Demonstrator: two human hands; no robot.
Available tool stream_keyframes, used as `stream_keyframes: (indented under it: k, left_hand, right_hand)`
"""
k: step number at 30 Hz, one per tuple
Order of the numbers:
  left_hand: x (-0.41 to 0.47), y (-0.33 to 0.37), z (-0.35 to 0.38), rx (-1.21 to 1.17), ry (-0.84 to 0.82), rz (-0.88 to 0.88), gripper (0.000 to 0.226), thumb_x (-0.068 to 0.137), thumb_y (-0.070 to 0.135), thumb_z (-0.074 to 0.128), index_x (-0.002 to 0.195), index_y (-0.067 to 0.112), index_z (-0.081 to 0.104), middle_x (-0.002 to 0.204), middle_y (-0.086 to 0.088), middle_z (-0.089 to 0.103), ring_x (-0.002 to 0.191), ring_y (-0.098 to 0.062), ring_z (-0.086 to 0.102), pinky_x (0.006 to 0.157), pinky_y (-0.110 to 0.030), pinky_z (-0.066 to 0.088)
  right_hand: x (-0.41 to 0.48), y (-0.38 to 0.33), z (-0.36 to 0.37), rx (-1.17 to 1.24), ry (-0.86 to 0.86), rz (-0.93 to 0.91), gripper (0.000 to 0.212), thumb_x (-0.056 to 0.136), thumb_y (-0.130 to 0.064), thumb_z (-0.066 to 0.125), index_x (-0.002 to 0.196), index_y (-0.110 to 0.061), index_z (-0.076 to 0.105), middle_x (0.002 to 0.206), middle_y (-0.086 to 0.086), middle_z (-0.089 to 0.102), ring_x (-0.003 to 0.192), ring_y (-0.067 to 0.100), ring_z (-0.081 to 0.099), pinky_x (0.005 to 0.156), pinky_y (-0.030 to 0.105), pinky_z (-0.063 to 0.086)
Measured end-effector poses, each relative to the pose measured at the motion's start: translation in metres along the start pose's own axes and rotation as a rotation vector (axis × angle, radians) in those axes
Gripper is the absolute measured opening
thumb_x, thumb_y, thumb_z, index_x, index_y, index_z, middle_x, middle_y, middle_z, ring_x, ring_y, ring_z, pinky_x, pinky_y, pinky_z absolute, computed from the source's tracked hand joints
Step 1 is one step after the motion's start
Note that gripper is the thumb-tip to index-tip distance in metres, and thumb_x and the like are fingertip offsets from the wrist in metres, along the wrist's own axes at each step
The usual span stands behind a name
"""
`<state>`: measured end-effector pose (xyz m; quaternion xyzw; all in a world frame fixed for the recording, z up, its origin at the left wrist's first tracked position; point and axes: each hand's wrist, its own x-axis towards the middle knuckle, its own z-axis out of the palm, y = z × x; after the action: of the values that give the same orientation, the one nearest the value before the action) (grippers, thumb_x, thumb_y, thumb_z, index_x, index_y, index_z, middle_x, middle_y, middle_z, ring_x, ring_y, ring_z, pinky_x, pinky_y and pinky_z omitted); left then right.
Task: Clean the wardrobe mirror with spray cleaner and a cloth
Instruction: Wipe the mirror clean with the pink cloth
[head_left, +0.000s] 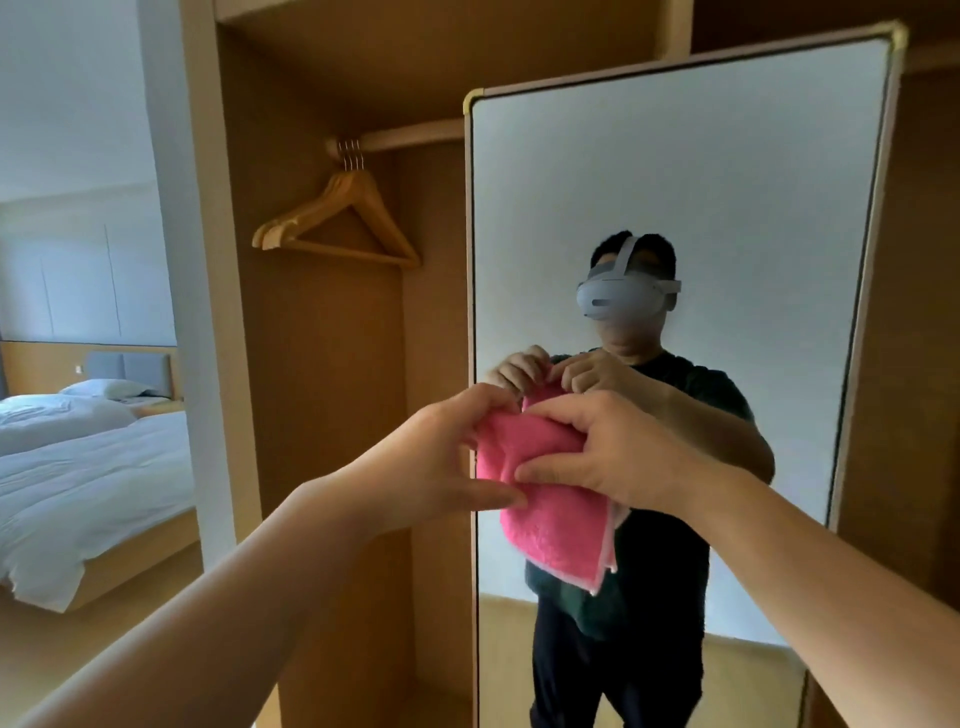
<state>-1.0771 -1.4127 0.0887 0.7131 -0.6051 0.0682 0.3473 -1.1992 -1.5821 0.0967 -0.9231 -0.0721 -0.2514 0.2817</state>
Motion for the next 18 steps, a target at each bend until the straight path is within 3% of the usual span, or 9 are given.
stream_keyframes:
  k: [2,5,7,10,14,18]
  left_hand:
    - [0.003,-0.008,-0.006,-0.016,0.052,0.008,0.057,0.068,0.034,0.085,0.113,0.038,0.049,0.108,0.018,0.060,0.097,0.001,0.060,0.084,-0.025,0.056]
    - [0.009,-0.023,-0.023,-0.035,0.087,0.048,0.046,0.071,0.022,0.081,0.105,0.034,0.053,0.100,0.013,0.061,0.089,-0.005,0.062,0.075,-0.033,0.058]
    - [0.013,-0.032,-0.034,-0.044,0.069,0.085,0.037,0.072,0.016,0.075,0.100,0.032,0.056,0.091,0.010,0.063,0.082,-0.007,0.062,0.071,-0.033,0.058]
    - [0.023,-0.039,-0.048,-0.097,0.104,0.141,0.031,0.072,0.012,0.069,0.090,0.033,0.056,0.081,0.010,0.061,0.070,-0.008,0.057,0.062,-0.024,0.053]
    - [0.046,-0.030,-0.064,-0.218,0.272,0.213,0.036,0.071,0.005,0.069,0.083,0.035,0.054,0.071,0.020,0.055,0.060,0.000,0.049,0.053,-0.014,0.043]
    - [0.070,-0.008,-0.077,-0.250,0.408,0.259,0.031,0.075,0.003,0.070,0.087,0.028,0.056,0.072,0.010,0.058,0.059,0.000,0.050,0.051,-0.016,0.045]
  right_hand:
    - [0.013,-0.009,0.004,-0.012,0.020,-0.007,0.042,0.059,-0.066,0.073,0.099,-0.057,0.061,0.102,-0.031,0.062,0.094,-0.010,0.058,0.069,0.006,0.051]
    - [0.030,-0.012,0.007,-0.001,-0.008,0.040,0.049,0.060,-0.050,0.085,0.101,-0.051,0.058,0.098,-0.029,0.061,0.090,-0.006,0.062,0.065,0.014,0.055]
    - [0.037,-0.013,0.007,-0.078,-0.015,0.079,0.051,0.059,-0.037,0.089,0.097,-0.048,0.057,0.093,-0.027,0.061,0.085,-0.006,0.063,0.061,0.013,0.053]
    - [0.049,-0.021,0.002,-0.180,0.134,0.035,0.037,0.064,-0.023,0.086,0.076,-0.045,0.060,0.089,-0.022,0.059,0.077,-0.003,0.060,0.058,0.012,0.048]
    - [0.064,-0.033,-0.013,0.198,0.367,-0.006,0.023,0.064,-0.013,0.079,0.079,-0.025,0.067,0.096,0.006,0.068,0.086,0.021,0.066,0.075,0.040,0.058]
    - [0.076,-0.041,-0.026,0.523,0.500,0.004,0.056,0.065,0.000,0.079,0.112,-0.022,0.058,0.113,0.016,0.062,0.093,0.028,0.064,0.070,0.035,0.053]
